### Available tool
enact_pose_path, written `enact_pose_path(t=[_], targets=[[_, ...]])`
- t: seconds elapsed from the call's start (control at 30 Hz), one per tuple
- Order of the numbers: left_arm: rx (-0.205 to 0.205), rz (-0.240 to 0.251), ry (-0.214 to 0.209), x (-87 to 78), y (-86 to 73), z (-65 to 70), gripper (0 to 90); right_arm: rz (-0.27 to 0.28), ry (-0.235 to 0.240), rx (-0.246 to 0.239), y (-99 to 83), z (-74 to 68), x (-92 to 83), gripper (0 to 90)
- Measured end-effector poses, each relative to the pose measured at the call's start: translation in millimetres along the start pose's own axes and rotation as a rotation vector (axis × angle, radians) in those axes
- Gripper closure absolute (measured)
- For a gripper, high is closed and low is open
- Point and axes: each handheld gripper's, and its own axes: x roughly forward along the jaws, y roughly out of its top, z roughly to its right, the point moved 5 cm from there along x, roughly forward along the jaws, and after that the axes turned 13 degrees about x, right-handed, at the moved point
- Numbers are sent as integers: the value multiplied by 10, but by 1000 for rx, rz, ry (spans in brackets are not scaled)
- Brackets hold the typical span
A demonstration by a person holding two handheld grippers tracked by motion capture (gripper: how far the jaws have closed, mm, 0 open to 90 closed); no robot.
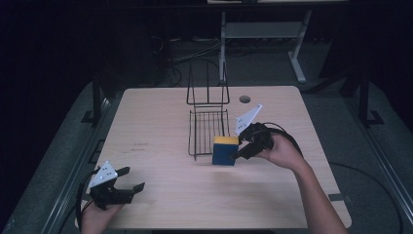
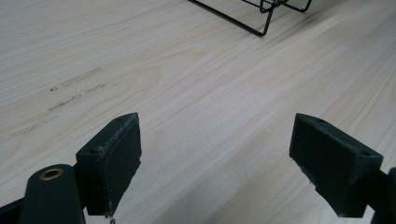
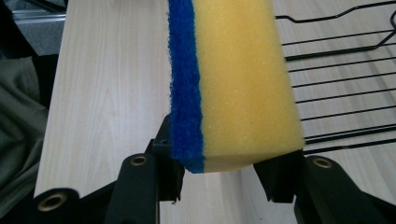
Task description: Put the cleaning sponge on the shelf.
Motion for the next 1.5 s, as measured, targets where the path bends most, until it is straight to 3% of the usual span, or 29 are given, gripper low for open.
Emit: enact_pose_path(t=[0.83,1.13,1.5], targets=[[-1,6,3,-17,-2,-4,163,13,-23,23,288,336,98,557],[1,4,1,-12,-4,1,163,27,-24,55,283,476,117,558],[0,5,2,-13,-1,4,163,35,-30,42,378,541,105,557]])
